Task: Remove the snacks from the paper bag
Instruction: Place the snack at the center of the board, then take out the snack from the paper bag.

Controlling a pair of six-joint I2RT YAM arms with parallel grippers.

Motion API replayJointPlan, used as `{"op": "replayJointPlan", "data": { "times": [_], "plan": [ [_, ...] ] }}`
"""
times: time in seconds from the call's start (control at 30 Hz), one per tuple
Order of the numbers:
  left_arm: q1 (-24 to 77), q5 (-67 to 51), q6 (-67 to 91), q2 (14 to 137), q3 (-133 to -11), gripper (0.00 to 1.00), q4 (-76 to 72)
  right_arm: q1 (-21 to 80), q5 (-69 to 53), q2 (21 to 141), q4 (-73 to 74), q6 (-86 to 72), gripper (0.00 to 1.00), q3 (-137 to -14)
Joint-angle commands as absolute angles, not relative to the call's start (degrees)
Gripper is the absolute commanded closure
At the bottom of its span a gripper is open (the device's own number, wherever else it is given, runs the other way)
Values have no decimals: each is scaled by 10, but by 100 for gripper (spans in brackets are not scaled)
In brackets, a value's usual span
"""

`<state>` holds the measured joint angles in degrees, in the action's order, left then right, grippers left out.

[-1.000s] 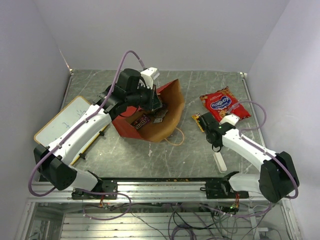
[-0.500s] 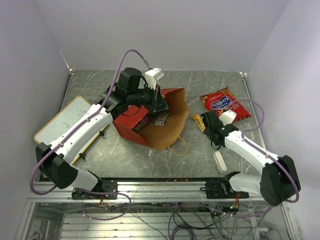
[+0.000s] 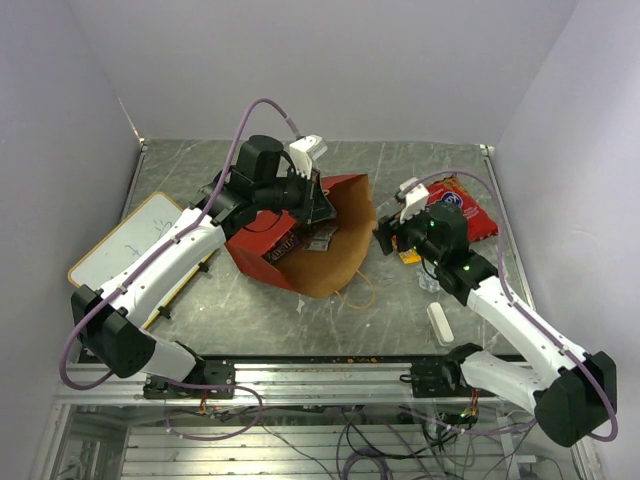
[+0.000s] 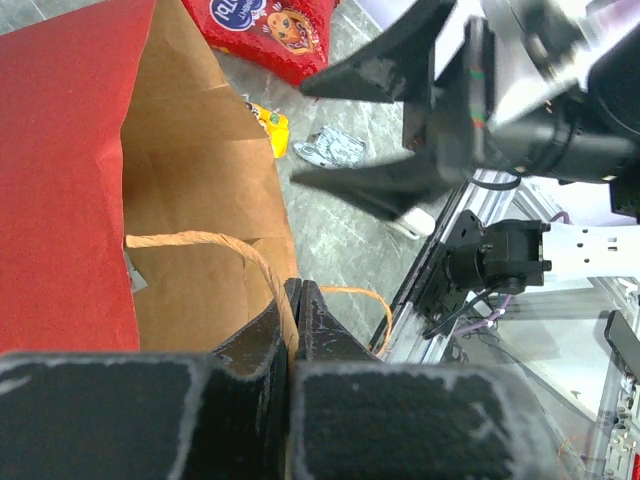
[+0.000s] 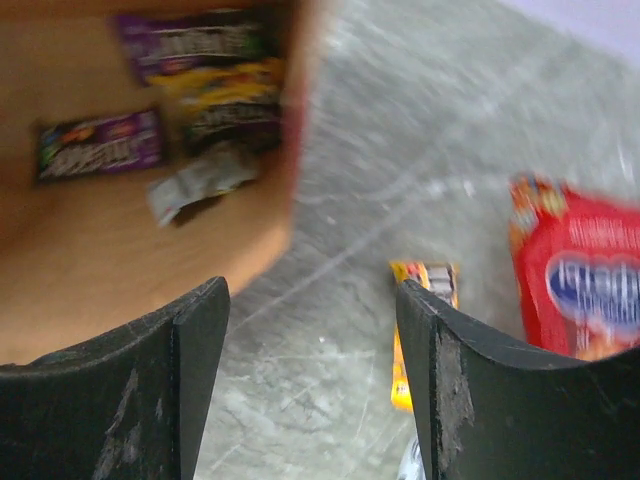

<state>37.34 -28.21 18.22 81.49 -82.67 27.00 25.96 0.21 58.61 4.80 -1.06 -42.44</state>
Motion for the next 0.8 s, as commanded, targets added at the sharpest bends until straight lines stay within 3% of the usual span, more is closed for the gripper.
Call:
{"op": "replayJointPlan", "data": {
  "times": [0.0, 0.27, 0.5, 0.77],
  "plan": [
    [378, -265, 172, 799, -832, 93, 254, 288, -256, 551, 17, 257, 33, -427],
    [378, -267, 179, 804, -836, 93, 255, 319, -400, 590, 114, 526, 33, -459],
    [378, -272, 180, 813, -848, 93, 250, 355, -348, 725, 176, 688, 34, -551],
    [377, -269, 176, 817, -863, 93, 256, 379, -288, 859, 216, 769, 39, -624]
  ]
}}
